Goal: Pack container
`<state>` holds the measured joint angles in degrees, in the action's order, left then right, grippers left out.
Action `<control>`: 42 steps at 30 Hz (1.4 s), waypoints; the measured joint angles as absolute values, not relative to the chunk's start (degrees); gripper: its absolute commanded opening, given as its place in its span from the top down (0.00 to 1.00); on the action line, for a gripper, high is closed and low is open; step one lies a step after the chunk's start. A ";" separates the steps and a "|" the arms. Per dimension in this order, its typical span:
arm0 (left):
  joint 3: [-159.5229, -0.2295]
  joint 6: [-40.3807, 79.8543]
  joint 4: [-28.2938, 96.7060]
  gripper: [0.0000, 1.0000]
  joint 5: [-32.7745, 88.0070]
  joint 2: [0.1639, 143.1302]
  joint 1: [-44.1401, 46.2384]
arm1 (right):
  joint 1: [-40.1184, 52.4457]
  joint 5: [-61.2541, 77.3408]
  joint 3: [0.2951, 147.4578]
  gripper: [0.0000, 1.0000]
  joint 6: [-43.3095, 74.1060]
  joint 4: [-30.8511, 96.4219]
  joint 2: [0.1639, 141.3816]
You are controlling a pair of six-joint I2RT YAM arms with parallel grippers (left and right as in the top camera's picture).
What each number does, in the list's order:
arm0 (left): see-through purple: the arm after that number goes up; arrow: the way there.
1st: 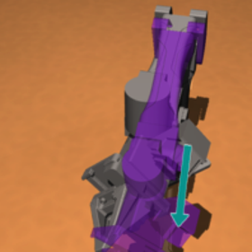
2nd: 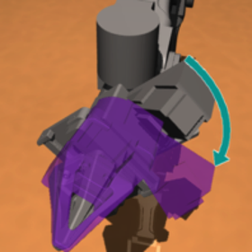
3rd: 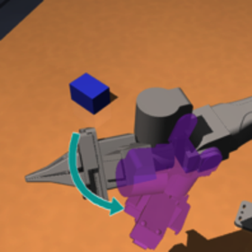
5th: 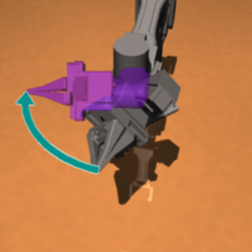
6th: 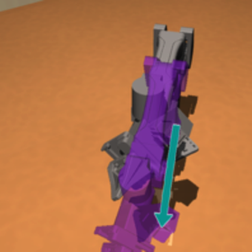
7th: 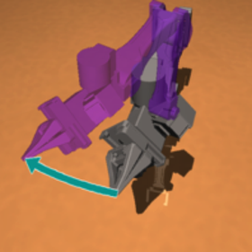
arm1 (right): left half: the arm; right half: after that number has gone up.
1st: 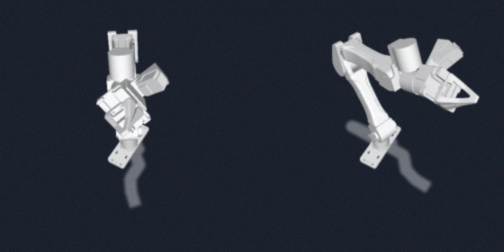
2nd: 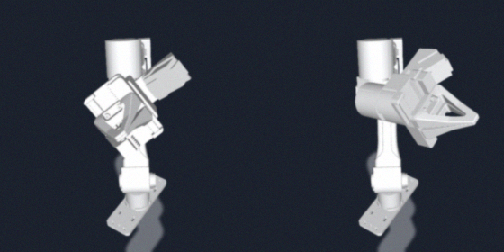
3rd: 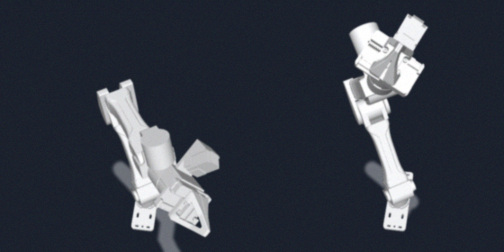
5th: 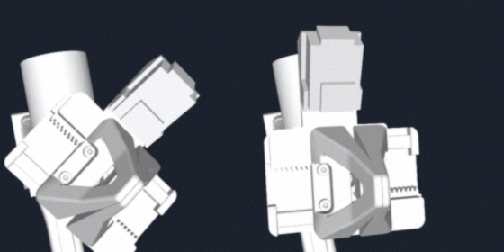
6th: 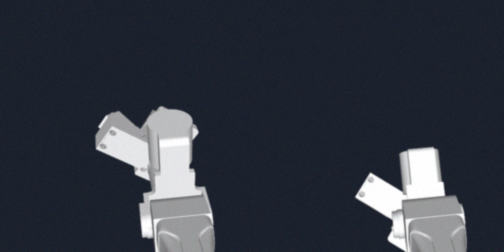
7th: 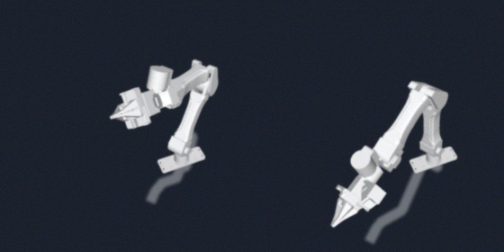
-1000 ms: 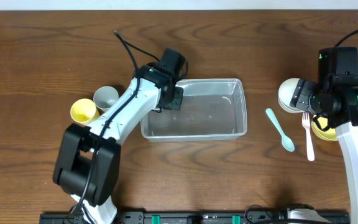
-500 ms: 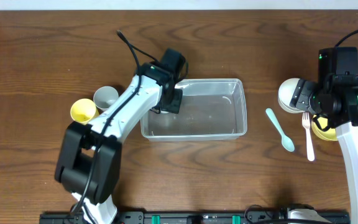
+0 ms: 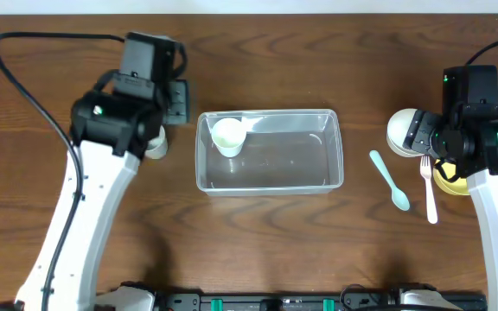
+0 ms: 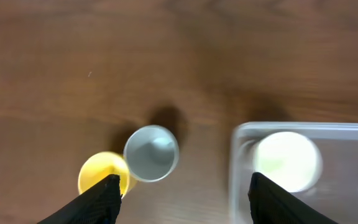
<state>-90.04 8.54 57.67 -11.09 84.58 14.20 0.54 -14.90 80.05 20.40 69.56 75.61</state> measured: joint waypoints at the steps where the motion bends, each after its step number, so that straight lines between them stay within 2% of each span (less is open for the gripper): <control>1: -89.36 8.54 57.67 0.34 -10.92 85.67 13.30 | 0.54 -14.90 80.05 0.22 20.40 69.56 75.61; 16: -85.76 8.54 57.80 0.36 -6.98 110.76 8.67 | 0.54 -14.90 80.05 0.21 20.40 69.89 75.61; 21: -85.71 8.62 57.65 0.81 -5.87 115.77 8.67 | 0.54 -14.90 80.05 0.21 20.40 69.91 75.61; 24: -85.69 7.97 57.65 0.93 -5.45 116.14 8.67 | 0.54 -14.90 80.05 0.21 20.40 69.93 75.61; 34: -85.71 7.46 58.78 0.94 -5.28 112.05 8.67 | 0.54 -14.90 80.05 0.21 20.40 70.11 75.61; 42: -86.37 7.51 64.79 0.94 -3.42 93.19 9.78 | 0.54 -14.90 80.05 0.21 20.40 70.04 75.61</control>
